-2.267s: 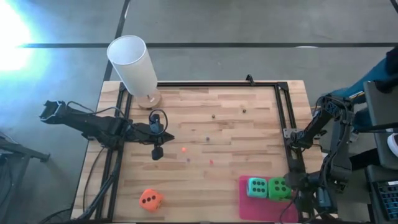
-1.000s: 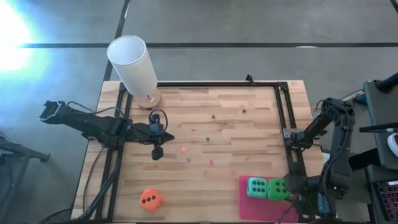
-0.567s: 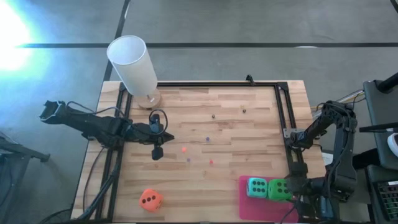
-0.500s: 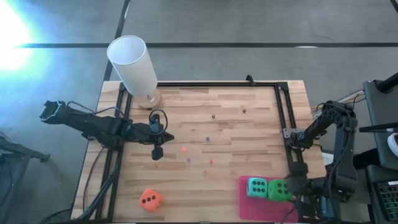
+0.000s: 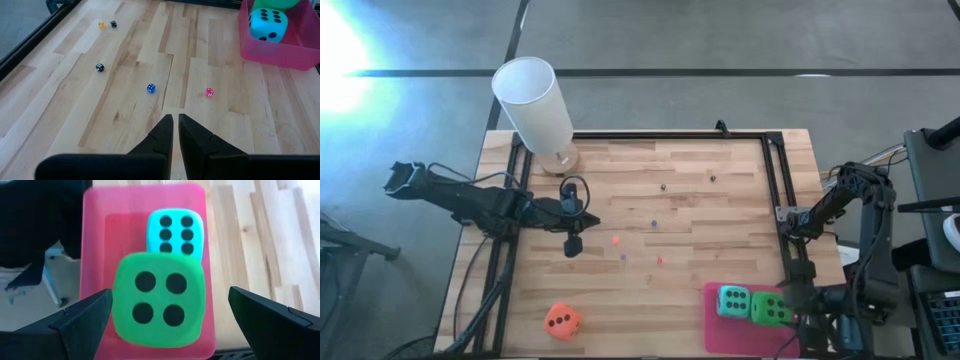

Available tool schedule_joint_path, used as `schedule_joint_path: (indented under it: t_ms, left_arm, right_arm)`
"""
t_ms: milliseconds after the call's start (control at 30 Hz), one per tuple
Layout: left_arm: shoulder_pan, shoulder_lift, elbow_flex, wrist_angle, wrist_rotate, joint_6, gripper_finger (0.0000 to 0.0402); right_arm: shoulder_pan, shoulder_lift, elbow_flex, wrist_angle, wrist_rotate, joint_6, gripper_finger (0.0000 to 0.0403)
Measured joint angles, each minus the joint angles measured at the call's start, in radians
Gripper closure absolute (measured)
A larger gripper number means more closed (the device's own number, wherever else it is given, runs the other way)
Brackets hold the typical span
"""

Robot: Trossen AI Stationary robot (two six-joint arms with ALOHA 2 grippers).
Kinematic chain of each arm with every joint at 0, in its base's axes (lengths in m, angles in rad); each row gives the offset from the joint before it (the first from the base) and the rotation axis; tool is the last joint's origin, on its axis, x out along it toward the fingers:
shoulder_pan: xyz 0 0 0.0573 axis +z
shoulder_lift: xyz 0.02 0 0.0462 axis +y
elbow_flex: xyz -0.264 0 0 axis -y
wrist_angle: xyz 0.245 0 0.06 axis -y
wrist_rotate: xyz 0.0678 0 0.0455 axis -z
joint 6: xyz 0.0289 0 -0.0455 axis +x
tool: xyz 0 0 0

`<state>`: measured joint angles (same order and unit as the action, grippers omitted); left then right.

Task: Pick & Place Dice
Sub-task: Put the large orange die into the bin

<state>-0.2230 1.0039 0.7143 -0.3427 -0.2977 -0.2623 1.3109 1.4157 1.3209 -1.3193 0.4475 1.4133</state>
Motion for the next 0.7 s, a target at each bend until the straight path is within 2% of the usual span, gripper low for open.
schedule_joint_path:
  t_ms: [133,467,700]
  left_arm:
    - [0.000,0.000,0.000,0.000,0.000,0.000,0.0366]
    - [0.000,0.000,0.000,0.000,0.000,0.000,0.0366]
    - [0.000,0.000,0.000,0.000,0.000,0.000,0.0366]
  right_arm:
    - [0.000,0.000,0.022,-0.026,0.069,-0.003,0.0007]
    - [-0.051,-0.001,0.025,-0.062,0.340,0.019,0.0006]
    - [-0.135,-0.001,0.018,-0.060,0.379,-0.015,0.0006]
